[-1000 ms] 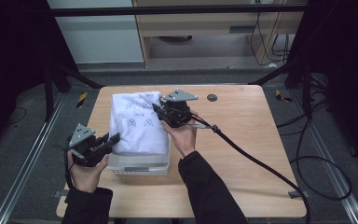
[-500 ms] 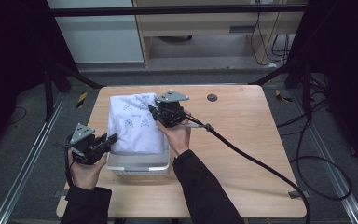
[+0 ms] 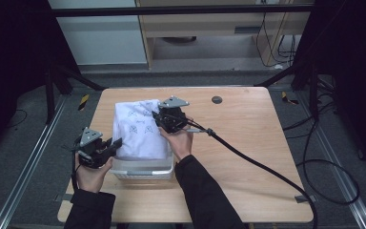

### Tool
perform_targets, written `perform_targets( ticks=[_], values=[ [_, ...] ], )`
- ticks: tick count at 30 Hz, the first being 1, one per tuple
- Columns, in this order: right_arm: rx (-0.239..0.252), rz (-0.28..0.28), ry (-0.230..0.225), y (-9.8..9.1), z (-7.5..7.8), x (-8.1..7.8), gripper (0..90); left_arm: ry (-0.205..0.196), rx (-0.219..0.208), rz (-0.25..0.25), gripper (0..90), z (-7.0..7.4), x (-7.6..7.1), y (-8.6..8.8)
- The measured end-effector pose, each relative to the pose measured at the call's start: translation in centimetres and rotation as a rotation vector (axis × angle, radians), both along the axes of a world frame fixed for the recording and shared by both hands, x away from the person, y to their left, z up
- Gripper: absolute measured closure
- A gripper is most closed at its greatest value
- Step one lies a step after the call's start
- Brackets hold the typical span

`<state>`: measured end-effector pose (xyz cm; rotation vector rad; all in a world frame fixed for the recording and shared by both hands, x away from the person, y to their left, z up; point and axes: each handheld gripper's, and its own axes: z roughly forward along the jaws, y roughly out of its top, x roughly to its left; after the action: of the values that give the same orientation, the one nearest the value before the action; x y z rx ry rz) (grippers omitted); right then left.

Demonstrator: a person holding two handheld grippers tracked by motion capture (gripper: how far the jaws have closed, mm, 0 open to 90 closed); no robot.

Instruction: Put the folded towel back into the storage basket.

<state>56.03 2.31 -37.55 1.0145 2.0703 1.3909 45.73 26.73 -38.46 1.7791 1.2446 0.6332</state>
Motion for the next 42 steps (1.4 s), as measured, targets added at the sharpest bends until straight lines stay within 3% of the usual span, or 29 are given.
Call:
perform_targets(
  ticks=[34,39,42],
  values=[
    [-0.058,-0.04,0.08,-0.2,-4.9,1.3,72.4,0.098,0.096,-0.01,72.3,-3.7,2.1,-1.4],
    [-0.091,-0.035,0.106,0.0,-5.7,1.6,66.0,0.121,0.142,0.031,63.2,-4.2,2.4,-1.5],
    [-0.126,-0.024,0.109,0.0,-6.1,1.7,60.4,0.106,0.132,0.048,58.1,-4.0,2.3,-1.3]
  ],
)
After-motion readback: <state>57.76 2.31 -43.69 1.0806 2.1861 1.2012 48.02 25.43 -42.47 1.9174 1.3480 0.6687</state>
